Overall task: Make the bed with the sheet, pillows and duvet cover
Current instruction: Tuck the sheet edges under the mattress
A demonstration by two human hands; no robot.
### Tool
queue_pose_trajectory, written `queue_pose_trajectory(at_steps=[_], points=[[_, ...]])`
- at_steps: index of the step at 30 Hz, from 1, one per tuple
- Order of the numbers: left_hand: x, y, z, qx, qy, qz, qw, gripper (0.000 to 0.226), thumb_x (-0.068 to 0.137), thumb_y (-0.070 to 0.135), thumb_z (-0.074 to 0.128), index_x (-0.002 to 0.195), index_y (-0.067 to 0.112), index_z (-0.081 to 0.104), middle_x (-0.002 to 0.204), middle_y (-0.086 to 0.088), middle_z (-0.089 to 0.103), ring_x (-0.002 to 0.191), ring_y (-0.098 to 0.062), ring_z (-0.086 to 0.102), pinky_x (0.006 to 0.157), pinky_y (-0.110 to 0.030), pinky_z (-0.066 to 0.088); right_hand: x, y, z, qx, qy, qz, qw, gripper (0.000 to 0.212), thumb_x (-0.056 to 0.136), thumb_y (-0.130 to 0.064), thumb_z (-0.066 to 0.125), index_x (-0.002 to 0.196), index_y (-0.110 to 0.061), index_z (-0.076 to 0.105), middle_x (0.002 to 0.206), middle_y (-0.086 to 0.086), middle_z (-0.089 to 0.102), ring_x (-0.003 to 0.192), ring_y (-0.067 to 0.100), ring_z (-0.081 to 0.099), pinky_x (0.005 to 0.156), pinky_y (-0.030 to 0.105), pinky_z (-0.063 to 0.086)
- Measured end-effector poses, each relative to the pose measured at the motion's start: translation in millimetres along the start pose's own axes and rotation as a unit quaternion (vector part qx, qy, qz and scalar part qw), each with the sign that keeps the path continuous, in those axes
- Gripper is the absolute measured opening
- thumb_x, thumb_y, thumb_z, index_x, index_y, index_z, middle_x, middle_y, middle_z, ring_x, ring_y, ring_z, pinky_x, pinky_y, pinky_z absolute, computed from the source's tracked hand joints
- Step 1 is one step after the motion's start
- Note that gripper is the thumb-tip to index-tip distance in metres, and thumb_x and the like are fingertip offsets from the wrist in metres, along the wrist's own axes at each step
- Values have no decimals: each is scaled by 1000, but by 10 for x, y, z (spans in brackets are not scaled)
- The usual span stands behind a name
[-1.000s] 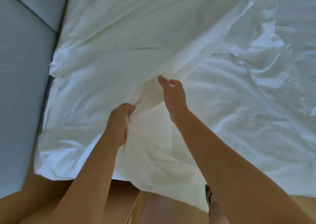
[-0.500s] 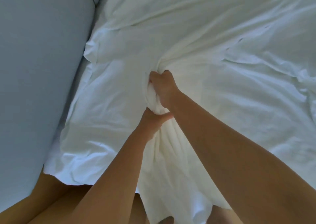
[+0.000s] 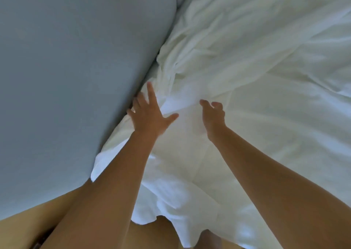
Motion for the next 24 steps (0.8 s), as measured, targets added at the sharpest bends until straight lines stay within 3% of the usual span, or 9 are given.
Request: queue_pose_trajectory(at_steps=[4, 7, 9, 11, 14, 16, 18, 21, 24], points=[[-353, 478, 898, 87, -144, 77, 983, 137, 54, 94, 42, 140, 20, -35, 150, -25, -28, 139, -43, -21, 107, -65, -4, 261, 327, -480, -25, 95, 50, 994, 73, 85, -49, 58, 144, -16, 29, 142, 11, 35, 128, 32, 36, 104, 46, 35], [-568, 699, 1241, 75, -175, 70, 979, 132, 61, 89, 45, 142, 17, -30, 148, -23, -34, 138, -41, -27, 107, -64, -7, 398, 269, -387, 54, 31, 20, 998, 81, 83, -43, 65, 145, -16, 22, 144, 8, 35, 128, 28, 39, 103, 36, 35], [-610, 744, 1276, 90, -168, 58, 980, 112, 79, 71, 48, 147, 15, -21, 153, -22, -22, 143, -39, -14, 110, -62, 4, 432, 39, -194, 56, -16, -22, 998, 71, 86, -30, 65, 142, -8, 26, 141, 9, 41, 126, 26, 43, 101, 30, 35], [-519, 632, 1046, 93, -123, 55, 987, 73, 95, 41, 44, 149, 11, 5, 153, -20, 15, 141, -35, 20, 107, -52, 28, 395, -294, 1, 1, -21, -100, 995, 40, 90, -17, 57, 125, -1, 46, 123, 13, 54, 114, 27, 52, 95, 31, 42], [-264, 3, 371, 0, 12, -37, 999, 39, 95, 12, 41, 132, 6, 34, 123, -18, 54, 111, -40, 54, 86, -45, 43, 127, -734, 480, 14, -110, -184, 977, 2, 90, -11, 50, 92, -9, 51, 87, 2, 51, 83, 21, 50, 70, 28, 41], [-192, -384, -25, -22, 92, -71, 993, 43, 91, 4, 42, 133, 6, 33, 121, -21, 55, 103, -44, 57, 81, -46, 45, -115, -868, 852, -24, -224, -207, 952, 12, 91, -20, 52, 101, -13, 52, 93, -3, 48, 83, 14, 46, 70, 23, 38], [-158, -441, -137, 34, 90, -59, 994, 60, 91, 1, 43, 145, 12, 20, 131, -20, 46, 108, -38, 55, 82, -43, 46, -238, -746, 1056, -62, -297, -183, 935, 28, 91, -30, 50, 114, -14, 50, 104, -3, 47, 92, 12, 46, 70, 21, 34], [-121, -265, 89, 142, 55, 27, 988, 74, 94, 15, 46, 151, 18, -1, 141, -19, 31, 120, -32, 43, 87, -39, 43, -99, -333, 890, -185, -232, -200, 934, 43, 88, -27, 48, 130, -17, 46, 130, 3, 46, 118, 19, 44, 92, 32, 39], [-54, -229, 452, 193, 14, 65, 979, 96, 88, 57, 45, 146, 22, -24, 154, -19, 2, 141, -38, 11, 108, -56, 22, 93, 126, 686, -492, -149, -334, 790, 64, 90, -24, 52, 147, -17, 24, 156, 3, 14, 143, 20, 10, 113, 33, 12]])
Point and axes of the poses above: each hand's wrist, its own x-axis towards the middle knuckle, its own z-axis out of the palm, y = z × x, the point moved 7 cm from there along x, towards the middle knuckle
